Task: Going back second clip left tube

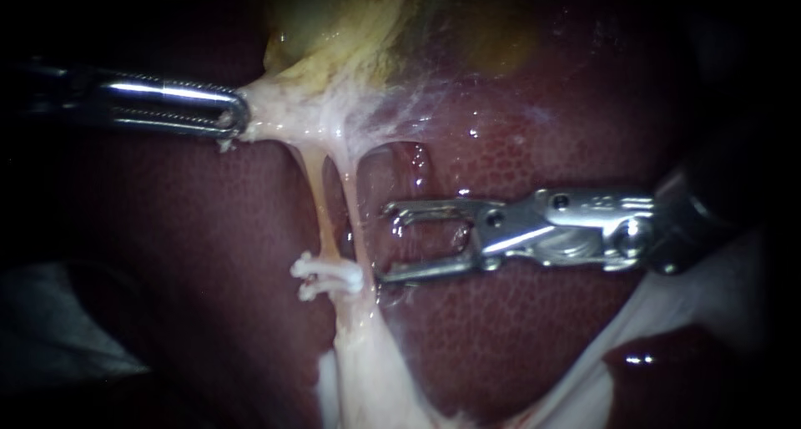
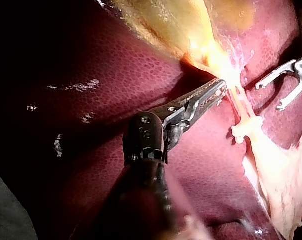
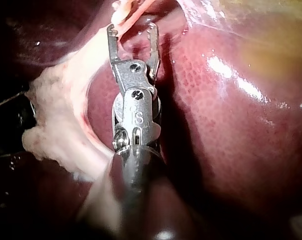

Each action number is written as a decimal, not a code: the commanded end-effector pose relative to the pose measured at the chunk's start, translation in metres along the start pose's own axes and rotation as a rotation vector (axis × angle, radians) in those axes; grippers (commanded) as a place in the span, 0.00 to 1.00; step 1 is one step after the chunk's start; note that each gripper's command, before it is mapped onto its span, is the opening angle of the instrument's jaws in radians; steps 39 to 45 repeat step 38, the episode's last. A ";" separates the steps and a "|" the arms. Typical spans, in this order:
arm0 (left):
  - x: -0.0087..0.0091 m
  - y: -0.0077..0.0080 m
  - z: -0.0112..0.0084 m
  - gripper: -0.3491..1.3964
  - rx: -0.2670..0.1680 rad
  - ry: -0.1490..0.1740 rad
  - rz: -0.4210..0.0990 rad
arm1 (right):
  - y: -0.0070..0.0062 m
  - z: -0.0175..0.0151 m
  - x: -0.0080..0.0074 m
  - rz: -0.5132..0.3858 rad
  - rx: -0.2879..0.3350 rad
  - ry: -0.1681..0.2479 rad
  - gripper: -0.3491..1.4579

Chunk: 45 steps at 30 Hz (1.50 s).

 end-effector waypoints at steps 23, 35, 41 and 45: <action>-0.0022 -0.0024 0.0045 0.00 0.007 0.010 0.017 | -0.0006 -0.0083 0.0009 -0.110 -0.015 -0.071 0.47; -0.0027 -0.0032 0.0063 0.00 0.003 -0.005 0.022 | -0.0007 -0.0082 0.0010 -0.110 0.000 -0.067 0.47; -0.0023 -0.0030 0.0055 0.00 -0.002 -0.008 0.020 | -0.0010 -0.0075 0.0012 -0.110 0.025 -0.064 0.47; -0.0023 -0.0030 0.0055 0.00 -0.002 -0.008 0.020 | -0.0010 -0.0075 0.0012 -0.110 0.025 -0.064 0.47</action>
